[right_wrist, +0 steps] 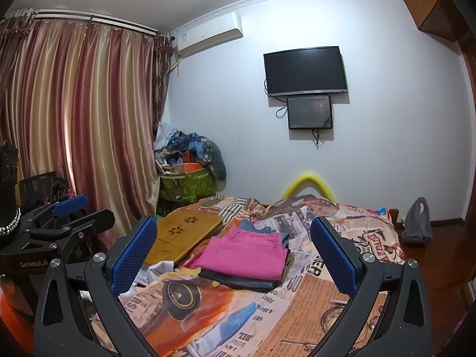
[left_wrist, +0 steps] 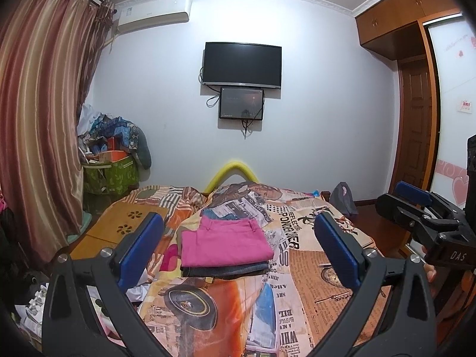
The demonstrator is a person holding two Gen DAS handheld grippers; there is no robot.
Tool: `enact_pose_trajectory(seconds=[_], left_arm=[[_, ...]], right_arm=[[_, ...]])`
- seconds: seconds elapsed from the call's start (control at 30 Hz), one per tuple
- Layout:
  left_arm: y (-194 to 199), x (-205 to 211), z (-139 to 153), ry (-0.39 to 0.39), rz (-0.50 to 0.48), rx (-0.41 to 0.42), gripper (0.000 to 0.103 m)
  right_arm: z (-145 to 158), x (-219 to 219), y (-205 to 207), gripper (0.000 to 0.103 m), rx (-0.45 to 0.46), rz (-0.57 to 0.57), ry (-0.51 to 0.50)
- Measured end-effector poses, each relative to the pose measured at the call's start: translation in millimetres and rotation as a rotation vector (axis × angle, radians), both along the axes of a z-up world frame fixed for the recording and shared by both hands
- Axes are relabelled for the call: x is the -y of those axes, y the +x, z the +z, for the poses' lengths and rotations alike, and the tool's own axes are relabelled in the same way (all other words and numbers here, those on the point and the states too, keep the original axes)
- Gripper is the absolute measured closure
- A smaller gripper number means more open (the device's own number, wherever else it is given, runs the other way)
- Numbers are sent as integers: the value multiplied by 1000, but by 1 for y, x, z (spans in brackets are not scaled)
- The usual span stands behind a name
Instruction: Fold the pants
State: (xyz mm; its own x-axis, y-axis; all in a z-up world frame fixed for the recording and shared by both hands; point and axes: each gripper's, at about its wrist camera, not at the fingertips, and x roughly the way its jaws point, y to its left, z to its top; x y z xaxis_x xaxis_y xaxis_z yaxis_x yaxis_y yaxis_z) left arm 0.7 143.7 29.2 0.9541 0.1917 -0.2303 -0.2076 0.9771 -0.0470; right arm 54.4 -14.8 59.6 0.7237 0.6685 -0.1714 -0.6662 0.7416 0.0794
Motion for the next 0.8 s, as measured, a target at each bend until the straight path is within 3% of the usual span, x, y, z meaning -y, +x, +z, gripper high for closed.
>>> enact_pose_trajectory(seconds=[0.8], left_arm=[[3, -7, -7, -11, -17, -11, 1]], right_arm=[[1, 2, 1, 0, -17, -5, 1]])
